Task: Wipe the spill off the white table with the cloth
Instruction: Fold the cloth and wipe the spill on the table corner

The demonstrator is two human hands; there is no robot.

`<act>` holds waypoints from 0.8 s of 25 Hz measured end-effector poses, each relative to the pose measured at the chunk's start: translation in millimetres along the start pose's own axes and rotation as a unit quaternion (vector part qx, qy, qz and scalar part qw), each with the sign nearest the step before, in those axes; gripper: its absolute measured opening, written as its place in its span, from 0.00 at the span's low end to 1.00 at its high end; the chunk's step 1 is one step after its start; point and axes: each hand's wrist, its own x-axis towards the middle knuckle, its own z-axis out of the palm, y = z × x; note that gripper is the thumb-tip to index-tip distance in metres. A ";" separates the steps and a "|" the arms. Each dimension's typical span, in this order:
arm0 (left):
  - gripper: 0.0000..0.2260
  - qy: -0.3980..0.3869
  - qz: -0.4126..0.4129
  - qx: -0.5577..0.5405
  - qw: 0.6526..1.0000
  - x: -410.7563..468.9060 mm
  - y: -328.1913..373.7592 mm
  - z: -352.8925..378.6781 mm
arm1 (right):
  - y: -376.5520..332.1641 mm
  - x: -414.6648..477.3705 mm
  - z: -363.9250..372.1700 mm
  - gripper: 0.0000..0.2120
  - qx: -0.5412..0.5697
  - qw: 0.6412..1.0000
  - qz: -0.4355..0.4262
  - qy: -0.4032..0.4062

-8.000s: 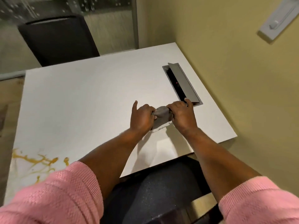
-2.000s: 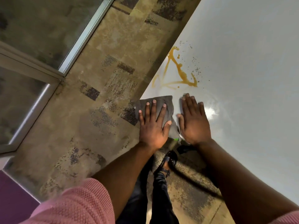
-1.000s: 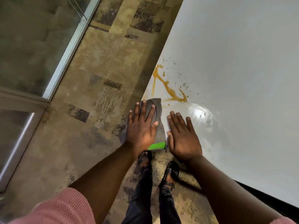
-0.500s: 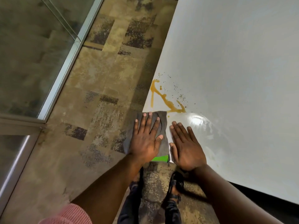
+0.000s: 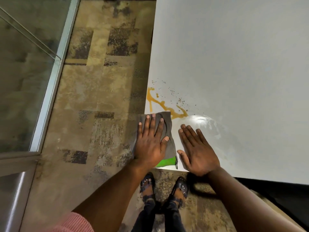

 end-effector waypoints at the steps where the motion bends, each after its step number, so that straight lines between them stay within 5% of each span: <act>1: 0.31 -0.005 0.007 0.000 1.000 -6.2 0.6 1.1 | -1.0 -0.4 0.3 0.34 0.005 1.000 0.004 -0.001; 20: 0.30 -0.003 -0.025 -0.003 1.000 163.1 -9.4 -24.3 | 8.0 -5.7 11.7 0.35 0.032 0.999 -0.010 0.024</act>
